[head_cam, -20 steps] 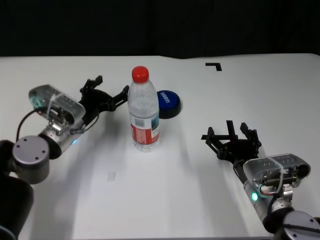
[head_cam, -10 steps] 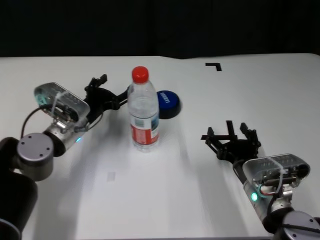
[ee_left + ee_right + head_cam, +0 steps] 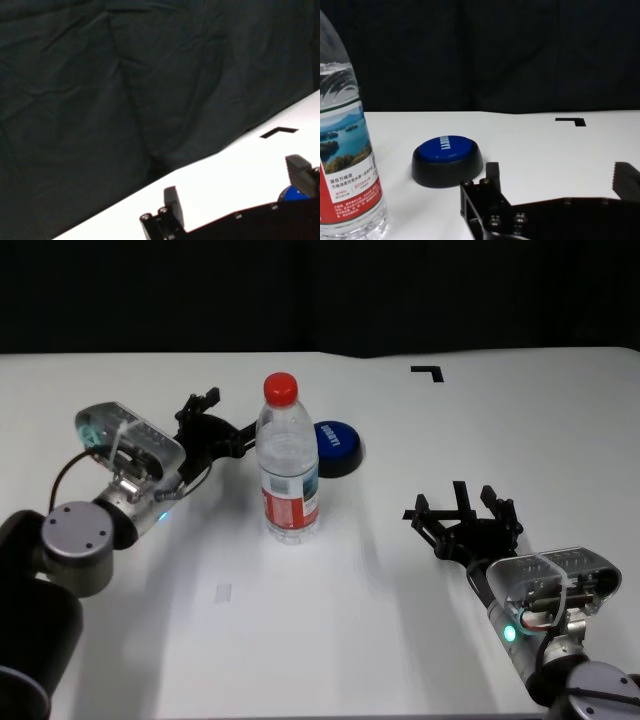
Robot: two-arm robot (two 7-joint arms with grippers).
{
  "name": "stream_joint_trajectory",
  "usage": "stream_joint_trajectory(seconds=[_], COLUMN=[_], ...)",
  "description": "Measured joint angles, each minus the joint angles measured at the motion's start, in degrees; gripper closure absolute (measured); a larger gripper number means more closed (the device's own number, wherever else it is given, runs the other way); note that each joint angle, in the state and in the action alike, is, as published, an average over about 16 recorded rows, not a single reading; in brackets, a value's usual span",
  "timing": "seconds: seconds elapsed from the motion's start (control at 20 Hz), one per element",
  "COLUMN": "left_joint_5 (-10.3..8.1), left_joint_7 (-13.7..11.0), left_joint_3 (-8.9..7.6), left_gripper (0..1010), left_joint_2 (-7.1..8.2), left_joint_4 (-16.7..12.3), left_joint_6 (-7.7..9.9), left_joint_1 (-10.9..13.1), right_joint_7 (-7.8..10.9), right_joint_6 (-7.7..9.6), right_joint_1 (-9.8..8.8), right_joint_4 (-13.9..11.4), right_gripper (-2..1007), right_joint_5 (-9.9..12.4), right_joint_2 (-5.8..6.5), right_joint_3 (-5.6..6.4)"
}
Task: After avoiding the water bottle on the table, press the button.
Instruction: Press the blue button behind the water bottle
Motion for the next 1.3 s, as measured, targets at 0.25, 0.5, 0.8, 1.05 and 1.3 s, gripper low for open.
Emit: stream_joint_trajectory(seconds=[0.25, 0.5, 0.8, 1.05, 1.3], left_joint_5=[-0.13, -0.27, -0.45, -0.56, -0.43], left_joint_7=[-0.3, -0.7, -1.2, -1.3, -0.7], left_joint_3=[0.24, 0.49, 0.8, 0.98, 0.86], left_gripper=[7, 7, 7, 7, 7], left_joint_2=[-0.33, -0.69, -1.14, -1.38, -1.29], left_joint_4=[1.3, 2.7, 4.1, 4.8, 4.6], left_joint_6=[-0.57, -1.14, -1.72, -1.98, -1.87], left_joint_1=[-0.8, -1.6, -2.5, -2.8, -2.7], right_joint_7=[0.0, 0.0, 0.0, 0.0, 0.0], right_joint_6=[0.0, 0.0, 0.0, 0.0, 0.0], right_joint_1=[0.0, 0.0, 0.0, 0.0, 0.0], right_joint_4=[0.0, 0.0, 0.0, 0.0, 0.0], right_gripper=[3, 2, 2, 2, 2], right_joint_5=[0.0, 0.0, 0.0, 0.0, 0.0], right_joint_2=[0.0, 0.0, 0.0, 0.0, 0.0], right_joint_3=[0.0, 0.0, 0.0, 0.0, 0.0])
